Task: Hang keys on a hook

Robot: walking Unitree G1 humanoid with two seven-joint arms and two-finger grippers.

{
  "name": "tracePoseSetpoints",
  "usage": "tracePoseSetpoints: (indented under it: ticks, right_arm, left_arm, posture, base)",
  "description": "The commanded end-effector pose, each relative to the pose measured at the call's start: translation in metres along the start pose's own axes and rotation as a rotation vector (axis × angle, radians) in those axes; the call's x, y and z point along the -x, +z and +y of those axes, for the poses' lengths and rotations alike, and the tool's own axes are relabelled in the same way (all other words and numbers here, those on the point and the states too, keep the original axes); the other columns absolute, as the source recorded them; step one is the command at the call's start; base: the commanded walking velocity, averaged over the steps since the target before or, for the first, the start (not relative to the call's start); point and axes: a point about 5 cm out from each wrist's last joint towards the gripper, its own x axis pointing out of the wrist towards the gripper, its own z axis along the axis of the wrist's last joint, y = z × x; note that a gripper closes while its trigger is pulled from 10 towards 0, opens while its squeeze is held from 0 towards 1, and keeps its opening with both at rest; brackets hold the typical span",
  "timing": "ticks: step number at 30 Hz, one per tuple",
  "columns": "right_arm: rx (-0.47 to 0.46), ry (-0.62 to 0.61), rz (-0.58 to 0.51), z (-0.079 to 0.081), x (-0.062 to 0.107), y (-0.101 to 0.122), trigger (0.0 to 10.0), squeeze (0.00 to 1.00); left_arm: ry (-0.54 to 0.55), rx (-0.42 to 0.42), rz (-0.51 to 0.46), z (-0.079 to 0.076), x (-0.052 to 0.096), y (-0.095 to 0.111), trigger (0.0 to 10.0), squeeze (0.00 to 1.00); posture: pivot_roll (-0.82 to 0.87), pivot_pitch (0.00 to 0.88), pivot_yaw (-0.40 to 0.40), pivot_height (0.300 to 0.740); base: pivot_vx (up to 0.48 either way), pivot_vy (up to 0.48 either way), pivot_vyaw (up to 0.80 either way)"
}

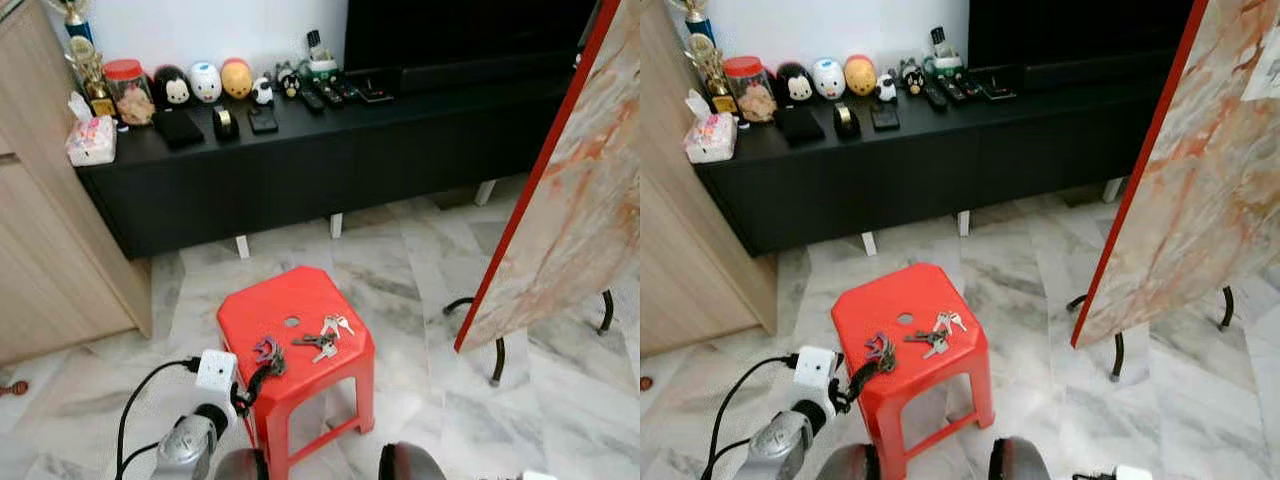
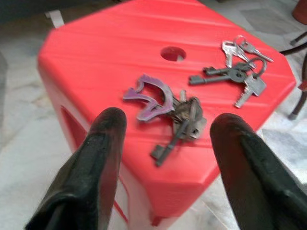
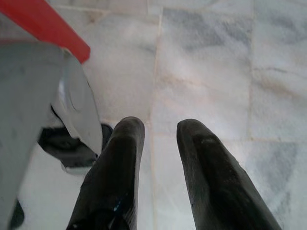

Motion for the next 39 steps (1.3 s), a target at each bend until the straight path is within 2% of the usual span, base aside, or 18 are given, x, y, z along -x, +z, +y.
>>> tracePoseSetpoints:
  ticks: [1,2,3,7,8,9,11,18,20,24,25,26,28,31,32,33,37,39]
  right_arm:
    - [0.006,-0.008,0.004,-0.004,0.003,-0.004,10.0,0.0]
    - [0.007,-0.011,0.01,-0.005,0.005,-0.008,10.0,0.0]
    - [0.007,-0.011,0.012,-0.004,0.006,-0.011,10.0,0.0]
    - [0.012,-0.006,0.017,0.001,0.007,-0.018,10.0,0.0]
    - [0.017,0.006,0.016,0.01,0.008,-0.024,10.0,0.0]
    - [0.017,0.006,0.016,0.01,0.008,-0.024,10.0,0.0]
    - [0.022,0.022,0.01,0.022,0.009,-0.029,10.0,0.0]
    - [0.033,0.055,-0.016,0.043,0.007,-0.031,10.0,0.0]
    - [0.034,0.056,-0.018,0.044,0.007,-0.031,10.0,0.0]
    - [0.045,0.067,-0.104,0.041,0.0,-0.006,10.0,0.0]
    - [0.045,0.067,-0.104,0.041,0.0,-0.006,10.0,0.0]
    - [0.053,0.077,-0.153,0.046,-0.005,0.009,10.0,0.0]
    - [0.053,0.077,-0.153,0.046,-0.005,0.009,10.0,0.0]
    - [0.063,0.101,-0.226,0.081,-0.007,0.02,10.0,0.0]
    - [0.063,0.108,-0.248,0.094,-0.003,0.016,10.0,0.0]
    - [0.063,0.11,-0.253,0.098,-0.001,0.013,10.0,0.0]
    - [0.06,0.118,-0.258,0.104,0.01,-0.006,10.0,0.0]
    - [0.057,0.119,-0.238,0.101,0.02,-0.027,10.0,0.0]
  left_arm:
    - [-0.026,-0.007,0.011,-0.005,-0.002,0.0,10.0,1.0]
    - [-0.033,-0.001,-0.001,-0.008,-0.005,0.002,10.0,1.0]
    - [-0.04,-0.005,-0.006,-0.01,-0.006,0.003,10.0,0.0]
    - [-0.048,-0.014,-0.006,-0.013,-0.007,0.003,10.0,0.0]
    - [-0.042,-0.009,-0.004,-0.013,-0.008,0.004,10.0,0.0]
    - [-0.042,-0.009,-0.004,-0.013,-0.008,0.004,10.0,0.0]
    - [-0.031,-0.01,-0.008,-0.013,-0.01,0.006,10.0,0.0]
    - [0.067,-0.024,0.003,-0.005,-0.015,0.011,10.0,0.0]
    - [0.071,-0.02,0.0,-0.005,-0.015,0.011,10.0,0.0]
    - [0.095,-0.011,-0.011,-0.004,-0.017,0.014,9.7,0.0]
    - [0.095,-0.011,-0.011,-0.004,-0.017,0.014,9.7,0.0]
    - [0.1,-0.013,-0.012,-0.001,-0.016,0.014,10.0,0.0]
    - [0.1,-0.013,-0.012,-0.001,-0.016,0.014,10.0,0.0]
    - [0.122,-0.008,-0.015,0.006,-0.011,0.011,10.0,0.0]
    - [0.139,0.004,-0.018,0.011,-0.008,0.009,10.0,0.0]
    - [0.147,0.011,-0.02,0.012,-0.007,0.009,10.0,0.0]
    - [0.159,0.019,-0.036,0.017,-0.002,0.007,10.0,0.0]
    - [0.165,0.016,-0.055,0.021,0.002,0.007,10.0,0.0]
  posture:
    - [-0.08,0.098,-0.056,0.62]
    - [-0.09,0.11,-0.06,0.62]
    - [-0.09,0.118,-0.064,0.62]
    - [-0.09,0.132,-0.068,0.62]
    - [-0.1,0.144,-0.075,0.62]
    - [-0.1,0.144,-0.075,0.62]
    - [-0.1,0.15,-0.078,0.62]
    - [-0.11,0.165,-0.088,0.62]
    - [-0.11,0.165,-0.088,0.62]
    - [-0.11,0.165,-0.091,0.62]
    - [-0.11,0.165,-0.091,0.62]
    - [-0.11,0.164,-0.091,0.62]
    - [-0.11,0.164,-0.091,0.62]
    - [-0.11,0.161,-0.091,0.62]
    - [-0.11,0.159,-0.092,0.62]
    - [-0.11,0.159,-0.092,0.62]
    - [-0.1,0.157,-0.094,0.62]
    - [-0.1,0.153,-0.095,0.62]
  base:
    - [0.0,0.0,0.0]
    - [0.0,0.0,0.0]
    - [0.0,0.0,0.0]
    - [0.0,0.0,0.0]
    - [0.0,0.0,0.0]
    - [0.0,0.0,0.0]
    - [0.0,0.0,0.0]
    - [0.0,0.0,0.0]
    - [0.0,0.0,0.0]
    - [0.0,0.0,0.0]
    - [0.0,0.0,0.0]
    - [0.0,0.0,0.0]
    - [0.0,0.0,0.0]
    - [0.0,0.0,0.0]
    - [0.0,0.0,0.0]
    - [0.0,0.0,0.0]
    - [0.0,0.0,0.0]
    - [0.0,0.0,0.0]
